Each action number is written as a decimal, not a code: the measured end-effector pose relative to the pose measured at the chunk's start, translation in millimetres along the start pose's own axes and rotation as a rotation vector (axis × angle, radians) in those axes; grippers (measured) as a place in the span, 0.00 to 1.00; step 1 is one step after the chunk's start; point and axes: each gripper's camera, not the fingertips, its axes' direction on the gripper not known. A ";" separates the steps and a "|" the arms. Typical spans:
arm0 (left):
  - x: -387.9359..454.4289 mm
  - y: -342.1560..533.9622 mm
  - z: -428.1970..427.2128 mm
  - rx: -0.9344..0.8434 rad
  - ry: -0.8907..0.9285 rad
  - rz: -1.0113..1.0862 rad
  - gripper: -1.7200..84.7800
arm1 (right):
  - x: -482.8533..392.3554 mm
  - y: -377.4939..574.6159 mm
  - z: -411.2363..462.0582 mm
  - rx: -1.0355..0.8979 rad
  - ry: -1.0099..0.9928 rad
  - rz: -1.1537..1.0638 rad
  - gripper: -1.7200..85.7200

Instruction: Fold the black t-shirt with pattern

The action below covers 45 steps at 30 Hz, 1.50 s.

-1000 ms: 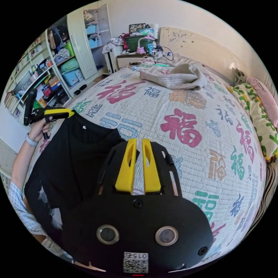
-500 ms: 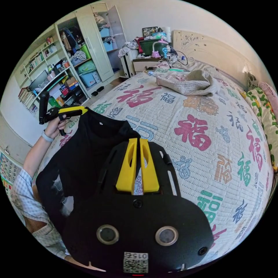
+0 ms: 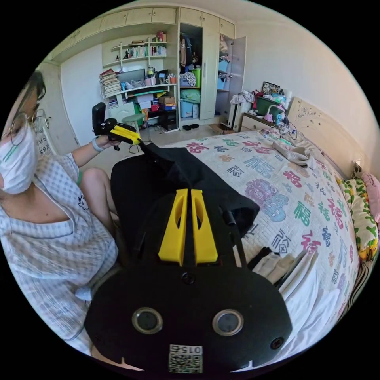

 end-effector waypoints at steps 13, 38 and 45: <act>162.8 132.6 -45.6 -0.140 -0.042 0.166 0.02 | -144.2 145.5 37.9 -0.235 0.112 -0.111 0.01; -155.7 29.7 21.5 -0.133 0.100 -0.674 0.12 | 105.0 55.7 50.8 0.007 0.187 0.633 0.14; -205.6 24.1 78.8 -0.261 0.230 -0.770 0.05 | 158.1 48.5 97.9 -0.173 0.169 0.684 0.06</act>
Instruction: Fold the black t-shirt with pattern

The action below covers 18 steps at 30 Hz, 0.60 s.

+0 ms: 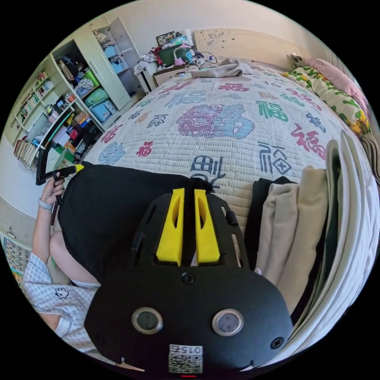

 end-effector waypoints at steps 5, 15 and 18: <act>-8.8 -15.3 -22.3 0.070 -0.010 0.008 0.02 | 33.6 -11.1 -22.6 0.076 -0.123 0.093 0.01; -9.2 -26.3 -41.6 0.114 -0.094 0.029 0.13 | 51.2 -14.6 -39.0 0.161 -0.036 0.092 0.10; -27.0 -22.6 -43.5 0.123 -0.145 -0.026 0.16 | 52.5 -29.9 -17.9 0.053 -0.114 0.078 0.15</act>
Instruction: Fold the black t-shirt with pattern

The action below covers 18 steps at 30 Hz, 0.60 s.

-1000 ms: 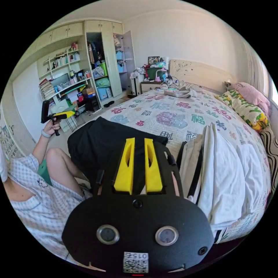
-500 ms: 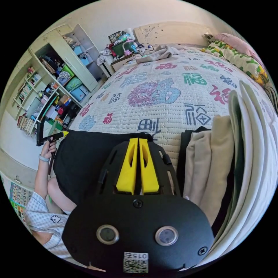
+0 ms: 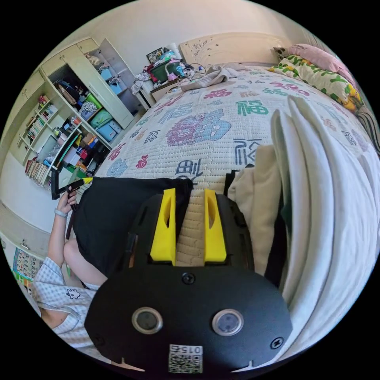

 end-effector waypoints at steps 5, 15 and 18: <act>-4.1 -10.2 26.6 -0.100 0.091 -0.017 0.16 | -13.7 -12.5 20.3 -0.028 0.120 -0.008 0.13; 29.0 -0.1 45.7 -0.153 0.017 0.133 0.11 | -27.6 -7.9 41.1 -0.057 0.110 -0.135 0.03; 27.6 6.5 51.2 -0.162 0.031 0.131 0.06 | -21.0 -4.8 42.7 -0.041 0.089 -0.108 0.02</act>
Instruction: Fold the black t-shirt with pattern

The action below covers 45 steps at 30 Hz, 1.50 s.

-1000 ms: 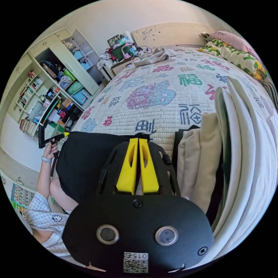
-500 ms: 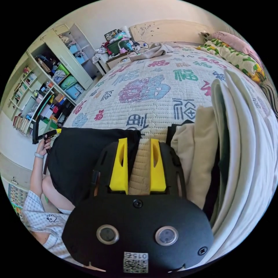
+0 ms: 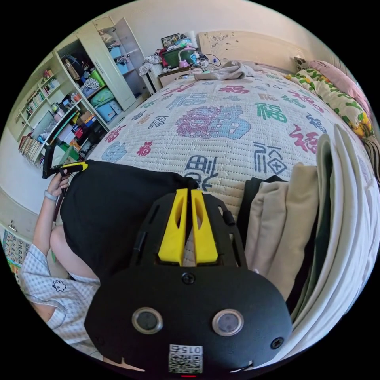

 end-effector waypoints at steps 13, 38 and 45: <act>25.7 55.2 -57.1 0.383 0.068 0.108 0.03 | -21.1 19.2 -44.5 0.307 0.043 -0.039 0.01; 109.1 183.6 42.4 0.211 -0.182 0.459 0.12 | -91.5 170.1 44.9 0.085 -0.156 -0.583 0.09; 172.1 273.9 64.6 0.174 -0.129 0.717 0.12 | -164.1 261.5 113.6 -0.083 0.020 -0.859 0.09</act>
